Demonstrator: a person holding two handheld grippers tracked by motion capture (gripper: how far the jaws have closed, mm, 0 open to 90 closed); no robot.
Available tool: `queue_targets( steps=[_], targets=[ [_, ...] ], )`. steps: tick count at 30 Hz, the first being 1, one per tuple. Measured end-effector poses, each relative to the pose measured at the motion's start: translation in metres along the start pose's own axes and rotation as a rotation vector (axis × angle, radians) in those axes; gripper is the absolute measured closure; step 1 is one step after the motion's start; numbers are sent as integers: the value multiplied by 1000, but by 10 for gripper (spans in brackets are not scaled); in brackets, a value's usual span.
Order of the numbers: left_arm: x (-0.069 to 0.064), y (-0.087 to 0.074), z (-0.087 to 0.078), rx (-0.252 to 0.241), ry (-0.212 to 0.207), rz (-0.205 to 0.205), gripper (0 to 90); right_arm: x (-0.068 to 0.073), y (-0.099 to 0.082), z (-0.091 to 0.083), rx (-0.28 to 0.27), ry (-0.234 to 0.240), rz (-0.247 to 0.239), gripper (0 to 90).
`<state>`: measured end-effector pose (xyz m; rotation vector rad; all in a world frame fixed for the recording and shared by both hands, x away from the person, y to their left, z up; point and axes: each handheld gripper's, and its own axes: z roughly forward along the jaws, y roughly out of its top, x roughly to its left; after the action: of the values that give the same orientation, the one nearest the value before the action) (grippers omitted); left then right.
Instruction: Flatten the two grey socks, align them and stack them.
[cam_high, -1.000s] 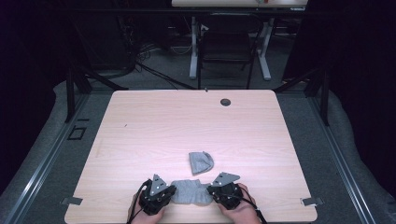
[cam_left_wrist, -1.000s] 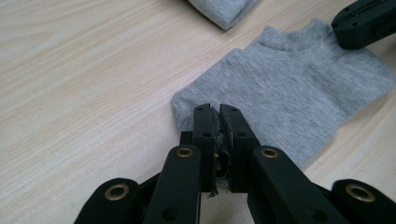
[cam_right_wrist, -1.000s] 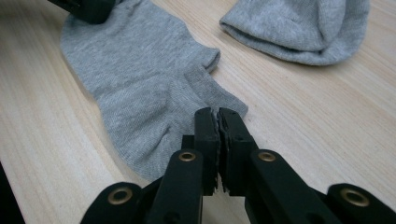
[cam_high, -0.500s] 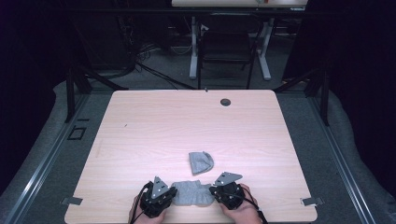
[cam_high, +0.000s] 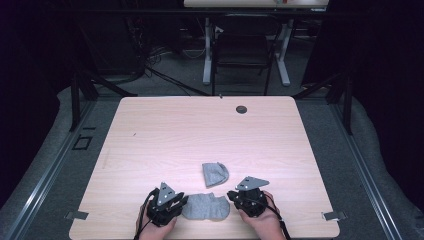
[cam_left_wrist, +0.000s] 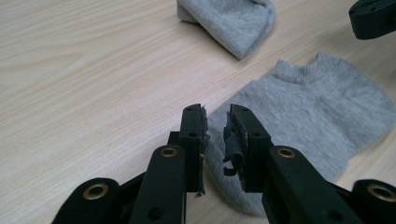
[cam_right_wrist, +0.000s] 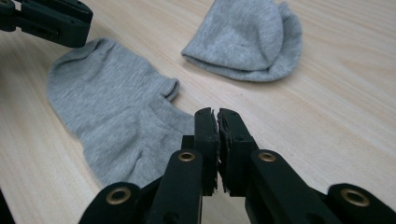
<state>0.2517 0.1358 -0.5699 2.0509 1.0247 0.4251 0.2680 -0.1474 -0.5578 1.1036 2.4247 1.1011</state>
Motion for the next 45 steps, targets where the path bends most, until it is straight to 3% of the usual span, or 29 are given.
queue_targets(
  steps=[2, 9, 12, 14, 16, 18, 22, 26, 29, 34, 37, 41, 45],
  targets=[
    [-1, 3, 2, -3, -2, 3, 741, -1, 1, 1, -4, -1, 11, 854],
    [-2, 13, 3, -11, -3, 21, 731, -8, 13, 7, 32, -4, -21, 876],
    [1, 12, 1, -17, -5, 9, 729, -17, 19, 11, 22, -18, 7, 869],
    [5, 10, 0, -18, -5, 7, 726, -28, 26, 19, -8, -34, 69, 845],
    [6, 9, -1, -22, -1, -1, 725, -32, 28, 21, -7, -36, 75, 839],
    [8, 9, -2, -20, 0, -5, 721, -39, 35, 28, -22, -60, 116, 805],
    [10, 7, -3, -18, 2, -2, 714, -43, 39, 41, -31, -80, 128, 780],
    [11, 6, -4, -23, 2, -5, 710, -43, 40, 47, -38, -82, 136, 779],
    [12, 6, -4, -25, 6, -5, 708, -41, 41, 50, -44, -57, 156, 767],
    [14, 6, -5, -29, 8, -11, 707, -33, 44, 56, -39, -48, 134, 730],
    [16, 6, -7, -29, 11, -9, 706, -30, 44, 63, -3, -74, 105, 772],
    [17, 6, -7, -36, 14, -21, 706, -29, 44, 63, 1, -83, 105, 843],
    [17, 6, -7, -35, 15, -18, 706, -28, 45, 60, -4, -87, 104, 860]
  ],
)
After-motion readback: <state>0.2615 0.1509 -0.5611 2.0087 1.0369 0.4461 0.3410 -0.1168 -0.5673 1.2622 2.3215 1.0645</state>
